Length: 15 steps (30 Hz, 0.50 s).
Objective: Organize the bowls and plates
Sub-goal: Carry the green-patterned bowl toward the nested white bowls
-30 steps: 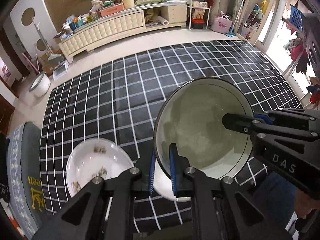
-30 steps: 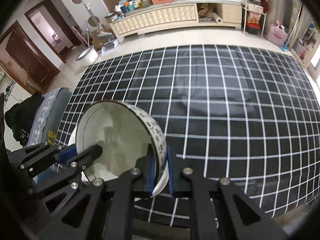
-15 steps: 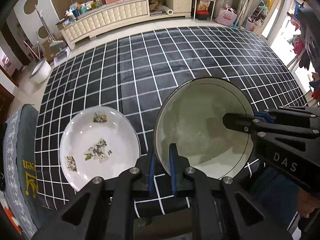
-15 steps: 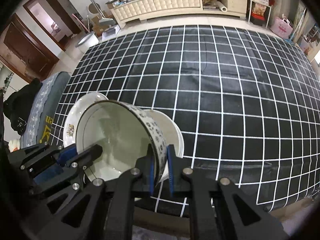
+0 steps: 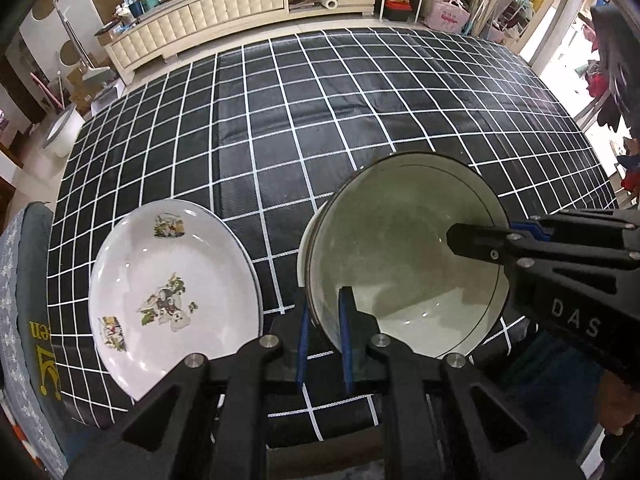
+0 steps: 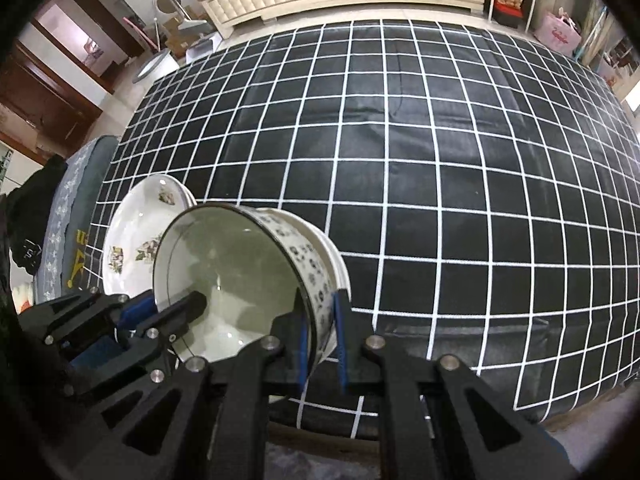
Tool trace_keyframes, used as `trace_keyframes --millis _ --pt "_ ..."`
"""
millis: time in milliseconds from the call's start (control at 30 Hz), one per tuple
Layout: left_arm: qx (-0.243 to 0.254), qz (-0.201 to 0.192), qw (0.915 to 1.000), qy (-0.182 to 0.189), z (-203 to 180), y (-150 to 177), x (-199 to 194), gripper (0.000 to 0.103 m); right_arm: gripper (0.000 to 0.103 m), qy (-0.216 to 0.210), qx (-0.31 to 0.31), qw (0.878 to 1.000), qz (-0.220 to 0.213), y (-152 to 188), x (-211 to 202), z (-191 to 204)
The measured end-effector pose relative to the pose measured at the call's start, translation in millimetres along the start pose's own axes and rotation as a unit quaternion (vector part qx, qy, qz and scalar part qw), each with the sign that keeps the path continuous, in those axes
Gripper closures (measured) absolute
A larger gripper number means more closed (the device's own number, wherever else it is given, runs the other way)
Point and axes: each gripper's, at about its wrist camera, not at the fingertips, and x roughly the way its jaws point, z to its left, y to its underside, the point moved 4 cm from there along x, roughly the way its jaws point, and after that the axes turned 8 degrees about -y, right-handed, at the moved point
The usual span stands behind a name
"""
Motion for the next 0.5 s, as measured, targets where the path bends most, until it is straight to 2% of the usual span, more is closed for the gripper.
trace_keyframes --millis 233,500 --pt "0.004 -0.003 1.0000 0.005 -0.5 -4.3 3.2 0.091 0.088 0.004 0.004 1.000 0.017 -6.9 3.8 -3.0" --pt "0.002 -0.008 0.9999 0.006 0.8 -5.6 3.9 0.088 0.088 0.033 -0.014 0.999 0.019 -4.7 5.9 -2.0"
